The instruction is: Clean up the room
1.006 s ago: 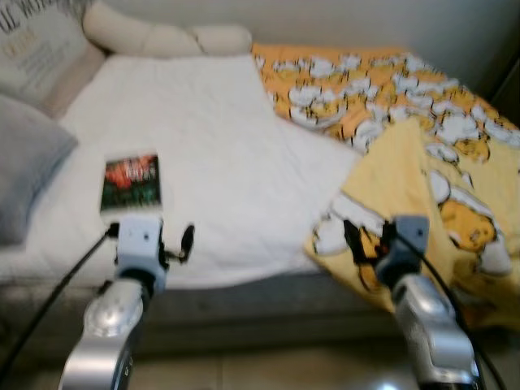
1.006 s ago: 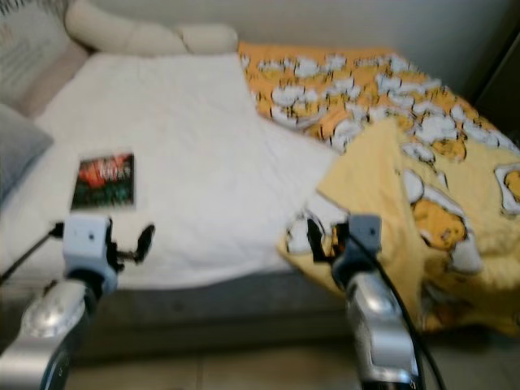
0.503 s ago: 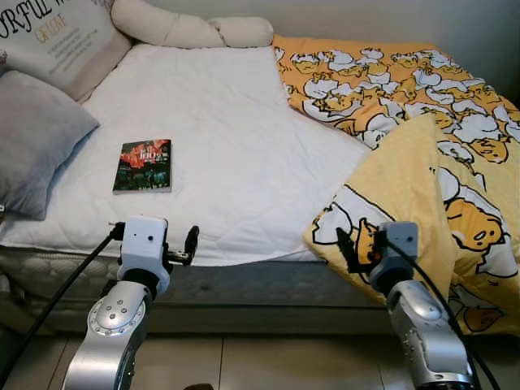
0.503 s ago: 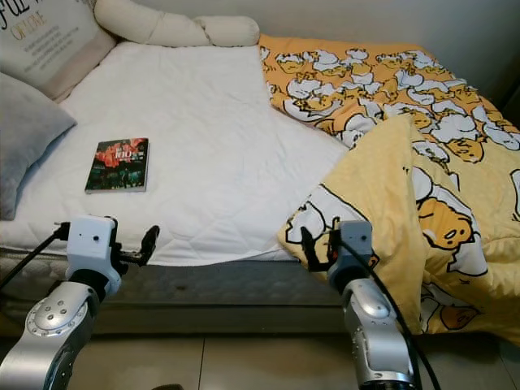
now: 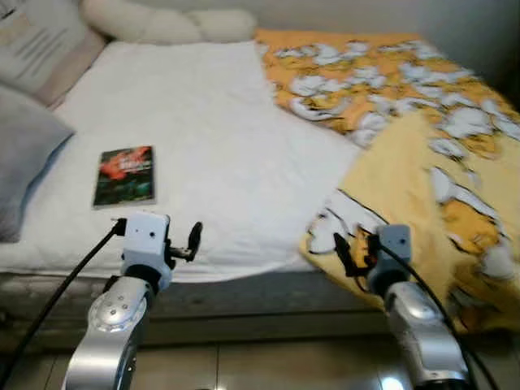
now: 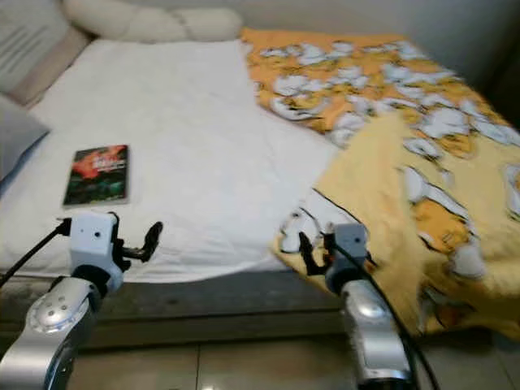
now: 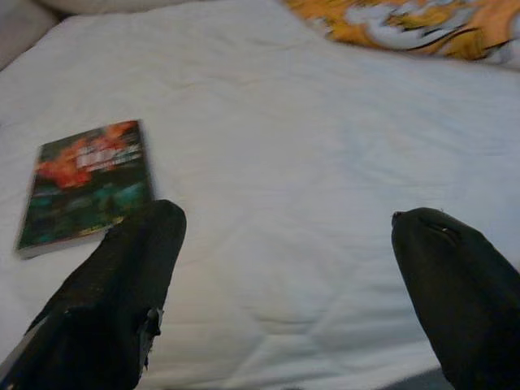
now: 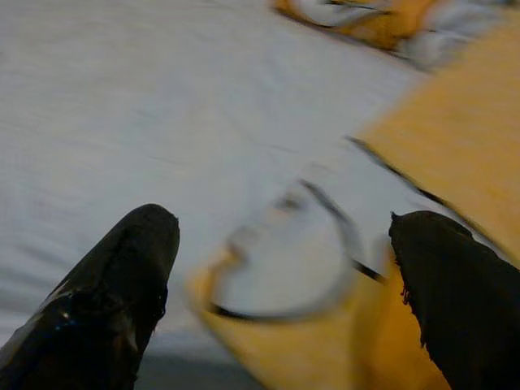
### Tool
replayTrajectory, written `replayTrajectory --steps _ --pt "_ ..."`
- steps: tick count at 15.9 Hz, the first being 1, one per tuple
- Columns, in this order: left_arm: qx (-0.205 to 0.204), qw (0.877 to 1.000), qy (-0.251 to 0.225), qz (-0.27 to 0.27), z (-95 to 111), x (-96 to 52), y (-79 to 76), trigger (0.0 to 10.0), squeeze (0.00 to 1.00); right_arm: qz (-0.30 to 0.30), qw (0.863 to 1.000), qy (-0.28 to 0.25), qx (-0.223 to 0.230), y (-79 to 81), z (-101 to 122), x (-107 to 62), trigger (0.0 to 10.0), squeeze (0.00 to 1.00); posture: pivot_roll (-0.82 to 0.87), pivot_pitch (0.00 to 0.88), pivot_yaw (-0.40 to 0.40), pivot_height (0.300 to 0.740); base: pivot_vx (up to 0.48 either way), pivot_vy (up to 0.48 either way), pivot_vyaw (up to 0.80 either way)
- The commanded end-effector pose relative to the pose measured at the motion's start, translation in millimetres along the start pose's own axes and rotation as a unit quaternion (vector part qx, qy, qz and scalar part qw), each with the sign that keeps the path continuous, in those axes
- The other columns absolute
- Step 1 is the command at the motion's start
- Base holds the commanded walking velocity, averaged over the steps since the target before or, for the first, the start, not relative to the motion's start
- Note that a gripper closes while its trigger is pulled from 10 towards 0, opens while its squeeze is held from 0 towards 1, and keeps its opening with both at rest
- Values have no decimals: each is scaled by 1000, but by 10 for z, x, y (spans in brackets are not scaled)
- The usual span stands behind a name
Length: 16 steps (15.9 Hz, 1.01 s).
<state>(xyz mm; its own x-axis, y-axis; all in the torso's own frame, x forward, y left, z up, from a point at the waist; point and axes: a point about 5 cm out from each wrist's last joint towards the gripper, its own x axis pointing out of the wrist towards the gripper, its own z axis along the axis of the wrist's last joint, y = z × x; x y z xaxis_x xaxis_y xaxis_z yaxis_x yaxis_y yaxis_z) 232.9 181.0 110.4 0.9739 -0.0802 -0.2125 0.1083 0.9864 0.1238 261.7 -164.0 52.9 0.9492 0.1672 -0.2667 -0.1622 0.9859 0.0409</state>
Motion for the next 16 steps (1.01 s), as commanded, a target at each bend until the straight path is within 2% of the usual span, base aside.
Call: replayTrajectory --steps 1,5,12,16 --pt "0 1000 1 -1 3 15 -11 10000 0 2 1000 -4 -11 -5 29 4 10000 0 29 0 -22 740 330 0 0" --pt "-2 1000 1 -1 -5 2 -22 10000 0 10 1000 -2 -21 16 50 3 10000 0 32 0 -29 740 328 0 -456" --pt "1 1000 0 -1 -25 -22 -37 10000 0 27 999 -1 -31 63 91 43 10000 0 42 0 -50 740 321 0 0" --pt "6 1000 0 -4 -45 -39 -47 10000 0 41 999 10 -33 123 105 42 10000 0 46 0 -58 740 0 0 0"
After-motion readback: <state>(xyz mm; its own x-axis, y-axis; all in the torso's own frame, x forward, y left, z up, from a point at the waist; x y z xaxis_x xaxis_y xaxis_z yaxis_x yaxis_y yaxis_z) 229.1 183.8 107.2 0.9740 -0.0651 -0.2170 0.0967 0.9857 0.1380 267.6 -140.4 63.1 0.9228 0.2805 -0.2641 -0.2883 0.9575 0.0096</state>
